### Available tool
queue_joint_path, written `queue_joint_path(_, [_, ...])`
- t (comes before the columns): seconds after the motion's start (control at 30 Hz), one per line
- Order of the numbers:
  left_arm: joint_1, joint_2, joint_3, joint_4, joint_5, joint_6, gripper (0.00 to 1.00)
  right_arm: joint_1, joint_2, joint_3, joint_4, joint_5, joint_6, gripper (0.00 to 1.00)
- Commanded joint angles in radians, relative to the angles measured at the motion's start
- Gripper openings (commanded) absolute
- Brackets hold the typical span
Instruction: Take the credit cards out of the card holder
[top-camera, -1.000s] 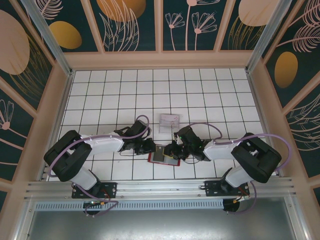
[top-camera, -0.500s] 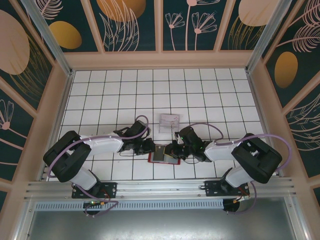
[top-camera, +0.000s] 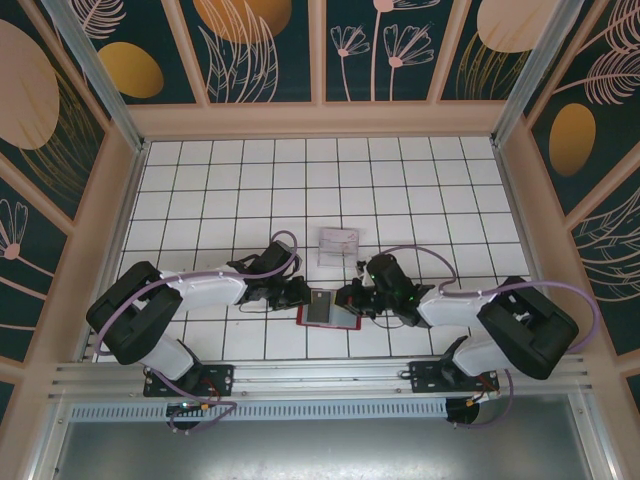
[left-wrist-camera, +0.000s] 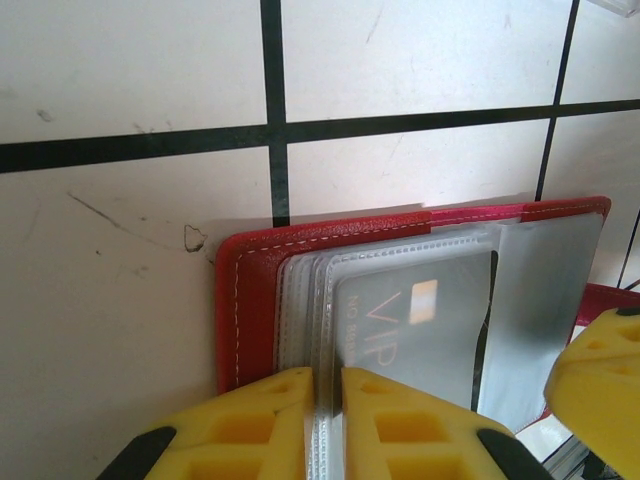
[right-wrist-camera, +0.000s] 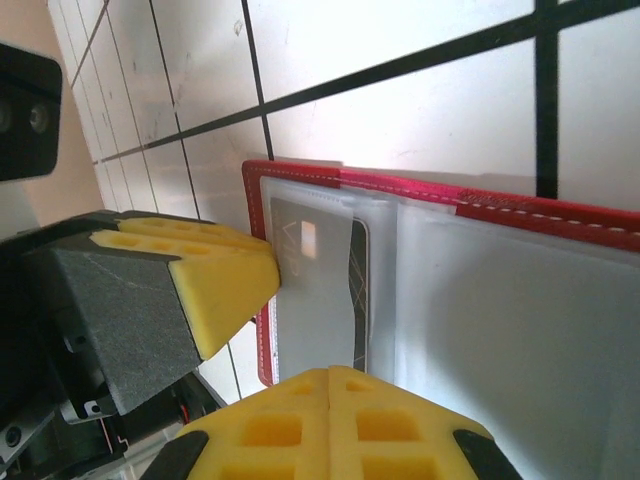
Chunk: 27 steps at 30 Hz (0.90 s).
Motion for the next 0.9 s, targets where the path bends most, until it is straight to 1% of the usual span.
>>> queue_joint_path(0.0, [-0.008,0.030,-0.045,-0.166,-0.074,-0.004,0.17,-0.013,-0.021,-0.006,-0.033,0.009,-0.019,0.02])
queue_joint_path(0.07, [-0.008,0.027,-0.047,-0.164,-0.074,-0.006,0.17,-0.017,-0.013,-0.002,-0.040,-0.005,-0.030,0.03])
queue_joint_path(0.2, [-0.008,0.032,-0.048,-0.162,-0.071,-0.006,0.17,-0.016,0.029,0.022,-0.003,-0.058,-0.041,0.13])
queue_joint_path(0.33, [-0.008,0.040,-0.054,-0.153,-0.068,-0.009,0.17,-0.013,0.070,0.040,0.026,-0.078,-0.039,0.19])
queue_joint_path(0.6, [-0.008,0.046,-0.061,-0.135,-0.059,-0.016,0.17,-0.002,0.132,0.070,0.063,-0.095,-0.030,0.20])
queue_joint_path(0.87, [-0.008,0.042,-0.063,-0.134,-0.059,-0.019,0.17,0.003,0.117,0.089,-0.032,-0.045,-0.059,0.22])
